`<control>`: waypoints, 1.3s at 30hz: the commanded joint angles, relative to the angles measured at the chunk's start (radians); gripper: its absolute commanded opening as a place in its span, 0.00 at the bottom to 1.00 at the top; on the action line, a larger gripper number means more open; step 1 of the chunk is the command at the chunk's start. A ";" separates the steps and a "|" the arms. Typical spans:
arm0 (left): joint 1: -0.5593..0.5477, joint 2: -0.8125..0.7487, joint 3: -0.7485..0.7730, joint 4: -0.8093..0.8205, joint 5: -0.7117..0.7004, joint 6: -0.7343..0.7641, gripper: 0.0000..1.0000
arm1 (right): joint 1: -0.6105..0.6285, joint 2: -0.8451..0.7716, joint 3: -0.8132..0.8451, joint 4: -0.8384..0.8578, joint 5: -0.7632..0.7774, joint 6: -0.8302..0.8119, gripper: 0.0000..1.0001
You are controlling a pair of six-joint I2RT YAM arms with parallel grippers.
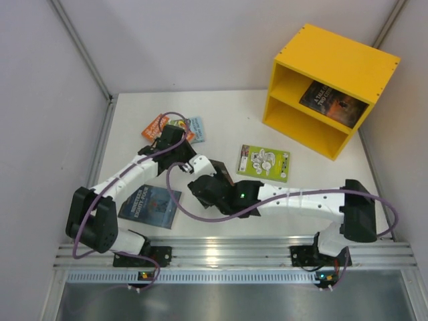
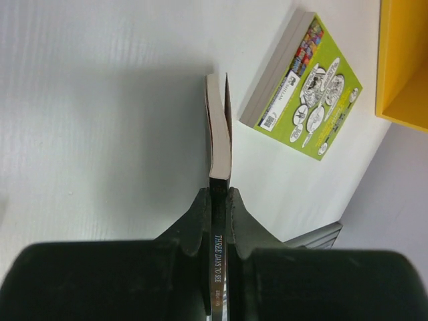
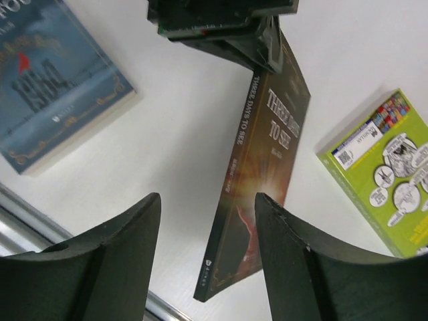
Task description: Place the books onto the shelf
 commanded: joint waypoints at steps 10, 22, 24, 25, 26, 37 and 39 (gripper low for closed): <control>-0.037 -0.075 0.050 -0.049 -0.065 -0.092 0.00 | 0.056 0.229 0.113 -0.173 0.331 -0.041 0.46; -0.056 -0.122 0.052 -0.083 -0.054 -0.086 0.00 | 0.099 0.289 0.207 -0.184 0.506 -0.252 0.00; -0.053 -0.150 0.069 -0.083 -0.037 -0.074 0.22 | 0.099 0.267 0.213 -0.187 0.551 -0.295 0.00; -0.049 -0.156 0.107 -0.091 -0.034 -0.065 0.35 | 0.099 0.235 0.217 -0.185 0.561 -0.359 0.00; -0.047 -0.164 0.134 -0.107 -0.041 -0.054 0.49 | 0.097 0.220 0.219 -0.184 0.574 -0.389 0.00; 0.257 -0.087 0.624 -0.345 0.001 0.093 0.76 | -0.068 -0.093 0.046 0.149 0.566 -1.002 0.00; 0.298 -0.082 0.645 -0.345 0.024 0.104 0.77 | -0.119 -0.141 0.020 0.291 0.548 -1.163 0.00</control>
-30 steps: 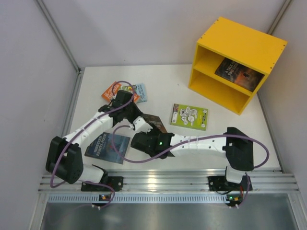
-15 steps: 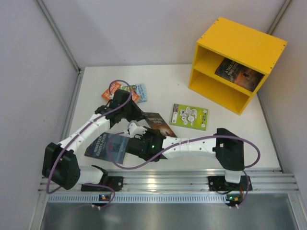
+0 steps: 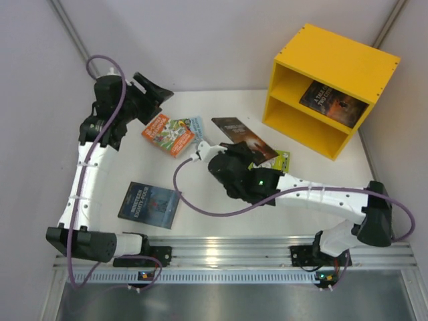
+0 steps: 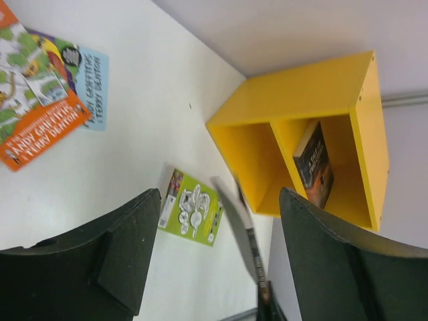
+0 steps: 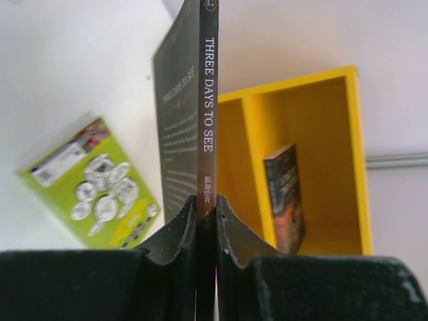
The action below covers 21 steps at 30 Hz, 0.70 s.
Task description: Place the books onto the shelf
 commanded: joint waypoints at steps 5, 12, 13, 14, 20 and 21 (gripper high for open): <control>0.079 -0.007 -0.027 -0.005 0.079 0.073 0.77 | -0.200 -0.204 -0.046 0.345 -0.127 -0.541 0.00; 0.079 -0.050 -0.210 0.086 0.116 0.090 0.76 | -0.437 -0.201 -0.046 0.457 -0.262 -0.715 0.00; 0.079 -0.043 -0.207 0.083 0.119 0.096 0.76 | -0.456 -0.196 -0.045 0.473 -0.279 -0.747 0.00; 0.079 -0.029 -0.198 0.077 0.115 0.111 0.76 | -0.492 -0.193 -0.049 0.490 -0.302 -0.770 0.00; 0.079 -0.023 -0.175 0.075 0.113 0.126 0.76 | -0.629 -0.160 -0.065 0.530 -0.405 -0.814 0.00; 0.079 -0.023 -0.173 0.078 0.113 0.126 0.76 | -0.641 -0.160 -0.086 0.565 -0.413 -0.845 0.00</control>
